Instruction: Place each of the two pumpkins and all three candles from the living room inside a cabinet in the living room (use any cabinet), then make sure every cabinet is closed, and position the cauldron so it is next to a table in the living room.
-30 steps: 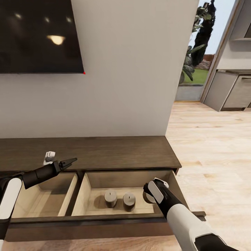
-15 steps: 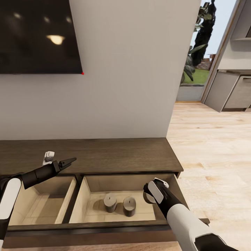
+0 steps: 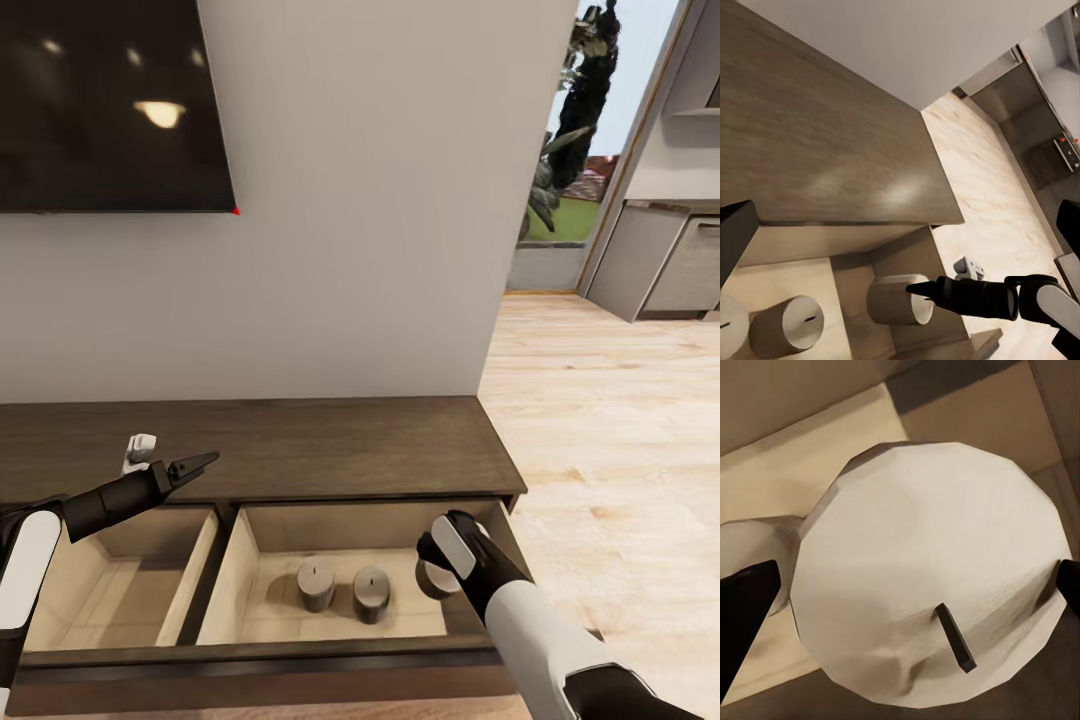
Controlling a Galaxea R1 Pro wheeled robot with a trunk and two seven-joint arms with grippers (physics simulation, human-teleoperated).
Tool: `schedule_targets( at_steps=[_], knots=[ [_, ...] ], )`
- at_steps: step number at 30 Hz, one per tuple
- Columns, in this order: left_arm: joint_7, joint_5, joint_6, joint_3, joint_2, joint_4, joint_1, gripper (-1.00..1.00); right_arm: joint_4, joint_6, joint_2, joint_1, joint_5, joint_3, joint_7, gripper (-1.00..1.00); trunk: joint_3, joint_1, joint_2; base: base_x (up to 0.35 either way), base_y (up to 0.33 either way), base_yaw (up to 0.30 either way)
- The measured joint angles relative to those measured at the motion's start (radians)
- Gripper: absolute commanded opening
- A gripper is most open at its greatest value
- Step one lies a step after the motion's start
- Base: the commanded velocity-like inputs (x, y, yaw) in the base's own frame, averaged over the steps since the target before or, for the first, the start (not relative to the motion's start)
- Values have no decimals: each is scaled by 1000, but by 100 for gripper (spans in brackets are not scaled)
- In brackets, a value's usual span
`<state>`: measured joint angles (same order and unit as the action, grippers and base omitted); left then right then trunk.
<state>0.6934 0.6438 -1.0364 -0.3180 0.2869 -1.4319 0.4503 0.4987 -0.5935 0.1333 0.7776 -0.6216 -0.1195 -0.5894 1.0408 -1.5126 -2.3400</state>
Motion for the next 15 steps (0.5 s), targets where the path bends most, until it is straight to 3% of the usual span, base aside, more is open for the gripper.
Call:
schedule_targets(
  at_steps=[11,15],
  knots=[
    [0,0,0,-1,0,-1,0,100,-17,0,-1,0,1,0,0,-100,0,0,0,42,0,0],
    [0,0,0,-17,0,-1,0,100,-21,1,0,-1,2,1,0,-100,3,-4,-7,1,0,0]
  ],
)
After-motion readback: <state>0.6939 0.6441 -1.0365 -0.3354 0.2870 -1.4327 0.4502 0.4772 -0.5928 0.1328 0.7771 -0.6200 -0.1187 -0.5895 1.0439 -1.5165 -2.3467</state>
